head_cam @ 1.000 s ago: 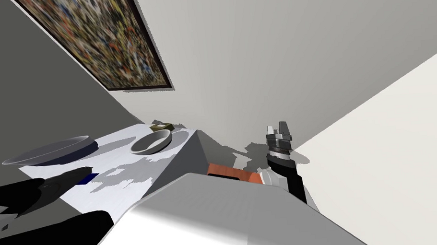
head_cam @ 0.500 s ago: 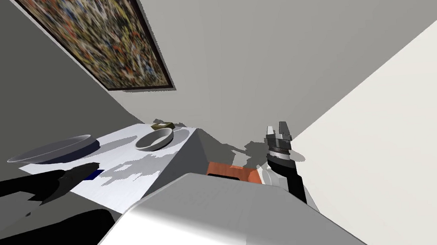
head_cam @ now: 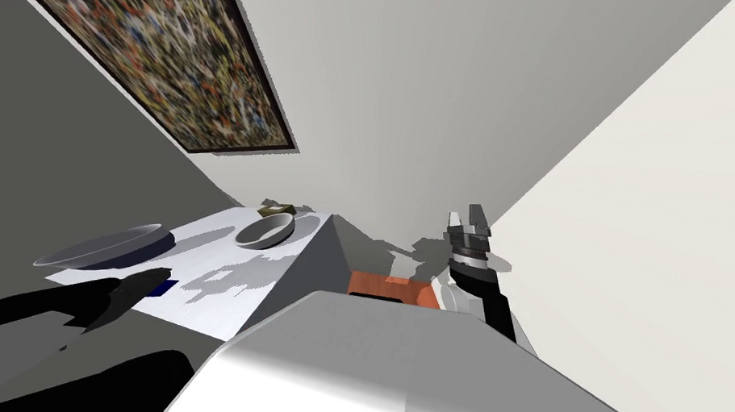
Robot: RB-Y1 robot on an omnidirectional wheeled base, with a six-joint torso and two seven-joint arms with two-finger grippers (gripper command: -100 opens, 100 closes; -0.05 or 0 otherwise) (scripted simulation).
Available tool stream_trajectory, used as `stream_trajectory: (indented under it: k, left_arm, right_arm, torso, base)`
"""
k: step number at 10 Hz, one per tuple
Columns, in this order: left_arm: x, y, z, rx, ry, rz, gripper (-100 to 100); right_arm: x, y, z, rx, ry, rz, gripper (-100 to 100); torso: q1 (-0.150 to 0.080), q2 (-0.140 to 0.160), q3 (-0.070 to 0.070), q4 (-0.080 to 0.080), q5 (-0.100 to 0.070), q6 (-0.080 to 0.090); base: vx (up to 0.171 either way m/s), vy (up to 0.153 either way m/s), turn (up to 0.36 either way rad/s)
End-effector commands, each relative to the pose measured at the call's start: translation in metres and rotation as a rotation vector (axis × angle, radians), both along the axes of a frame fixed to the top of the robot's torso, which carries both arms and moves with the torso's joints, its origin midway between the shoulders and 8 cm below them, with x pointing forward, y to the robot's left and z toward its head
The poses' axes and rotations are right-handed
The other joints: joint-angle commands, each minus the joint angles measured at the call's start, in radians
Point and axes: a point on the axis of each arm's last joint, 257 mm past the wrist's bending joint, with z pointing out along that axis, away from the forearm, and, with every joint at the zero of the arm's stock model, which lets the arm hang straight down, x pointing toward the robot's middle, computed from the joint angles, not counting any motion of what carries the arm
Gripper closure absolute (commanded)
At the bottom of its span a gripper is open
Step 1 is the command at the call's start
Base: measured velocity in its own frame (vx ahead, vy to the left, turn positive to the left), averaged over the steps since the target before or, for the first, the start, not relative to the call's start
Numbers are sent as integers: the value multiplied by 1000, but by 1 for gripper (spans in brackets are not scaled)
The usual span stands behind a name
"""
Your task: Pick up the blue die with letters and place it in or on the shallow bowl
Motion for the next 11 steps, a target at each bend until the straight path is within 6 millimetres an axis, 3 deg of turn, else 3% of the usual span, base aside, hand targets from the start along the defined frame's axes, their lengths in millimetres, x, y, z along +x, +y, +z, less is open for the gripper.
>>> stream_trajectory:
  k: [1,11]
  left_arm:
    - [8,2,14,21,-29,-14,100]
    - [40,5,128,159,-191,-52,100]
  right_arm:
    - [0,0,0,0,0,0,0]
    - [0,0,0,0,0,0,0]
  torso:
    - [0,0,0,0,0,0]
    - [-4,-1,0,1,-1,1]
  base:
    - [18,-11,56]
    - [20,-19,86]
